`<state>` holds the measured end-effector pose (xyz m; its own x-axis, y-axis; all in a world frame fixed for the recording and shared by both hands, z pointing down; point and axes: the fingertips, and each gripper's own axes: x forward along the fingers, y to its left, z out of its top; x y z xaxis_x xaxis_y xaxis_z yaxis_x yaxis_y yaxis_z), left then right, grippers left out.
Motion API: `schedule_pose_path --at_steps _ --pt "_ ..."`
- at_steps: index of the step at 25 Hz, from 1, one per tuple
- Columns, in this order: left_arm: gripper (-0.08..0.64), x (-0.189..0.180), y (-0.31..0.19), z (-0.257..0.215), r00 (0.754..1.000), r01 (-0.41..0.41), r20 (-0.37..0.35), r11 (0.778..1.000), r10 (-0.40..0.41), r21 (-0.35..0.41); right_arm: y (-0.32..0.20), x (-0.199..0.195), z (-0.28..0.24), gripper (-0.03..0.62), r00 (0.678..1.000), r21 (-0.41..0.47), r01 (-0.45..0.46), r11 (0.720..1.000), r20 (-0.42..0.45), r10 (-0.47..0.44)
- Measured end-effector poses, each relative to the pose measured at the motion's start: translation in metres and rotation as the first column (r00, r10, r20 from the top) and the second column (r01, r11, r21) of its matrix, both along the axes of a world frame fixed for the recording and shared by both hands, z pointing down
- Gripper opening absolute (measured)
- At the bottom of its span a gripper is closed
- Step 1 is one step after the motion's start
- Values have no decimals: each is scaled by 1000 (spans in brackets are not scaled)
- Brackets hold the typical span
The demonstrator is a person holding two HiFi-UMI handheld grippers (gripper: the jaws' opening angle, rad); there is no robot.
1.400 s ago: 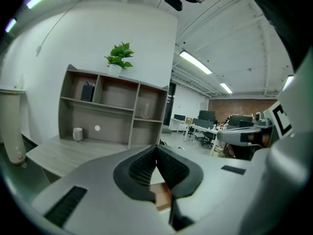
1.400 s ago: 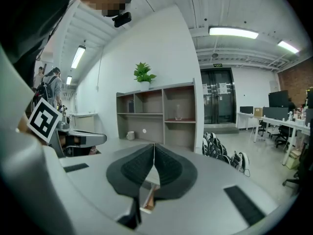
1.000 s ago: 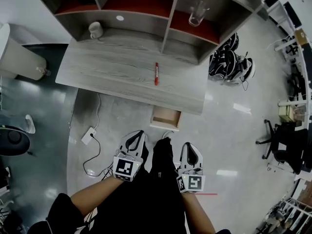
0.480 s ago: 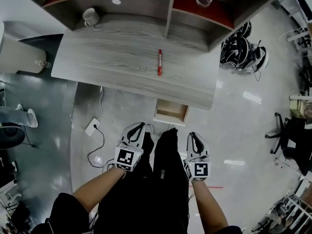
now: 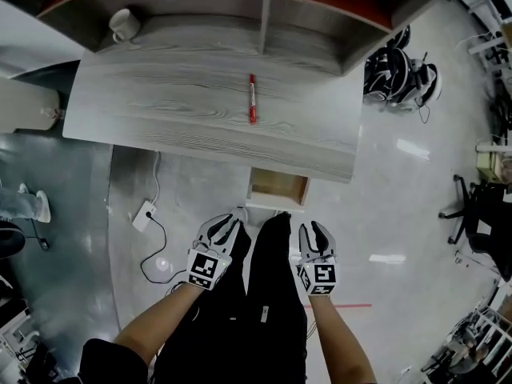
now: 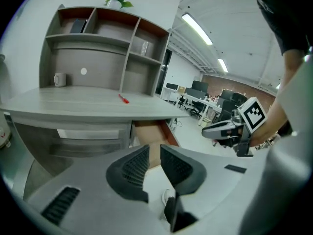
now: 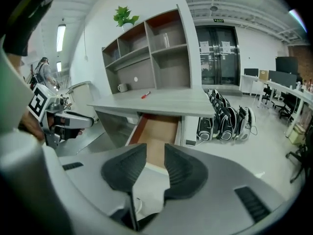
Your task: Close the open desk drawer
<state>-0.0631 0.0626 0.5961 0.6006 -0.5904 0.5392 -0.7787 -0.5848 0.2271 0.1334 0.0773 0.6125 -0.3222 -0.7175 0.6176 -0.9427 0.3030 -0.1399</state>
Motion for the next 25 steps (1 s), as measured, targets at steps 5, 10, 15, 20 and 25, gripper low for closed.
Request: schedule_pose_path --at_steps 5,10,15,20,25 --pt "141 8 7 48 996 -87 24 993 89 -74 5 -3 45 160 994 -60 92 994 -49 -95" --pt "163 21 3 88 991 -126 36 981 132 -149 0 14 75 161 991 -101 90 991 -86 -98" --pt "172 31 1 122 978 -181 69 967 195 -178 5 13 112 164 984 -169 136 976 -95 -154" --pt "178 32 0 143 973 -195 85 961 215 -198 4 7 130 166 984 -200 139 970 -86 -159" --pt "176 33 -8 153 974 -181 104 966 202 -182 -6 5 135 166 982 -180 143 973 -95 -162"
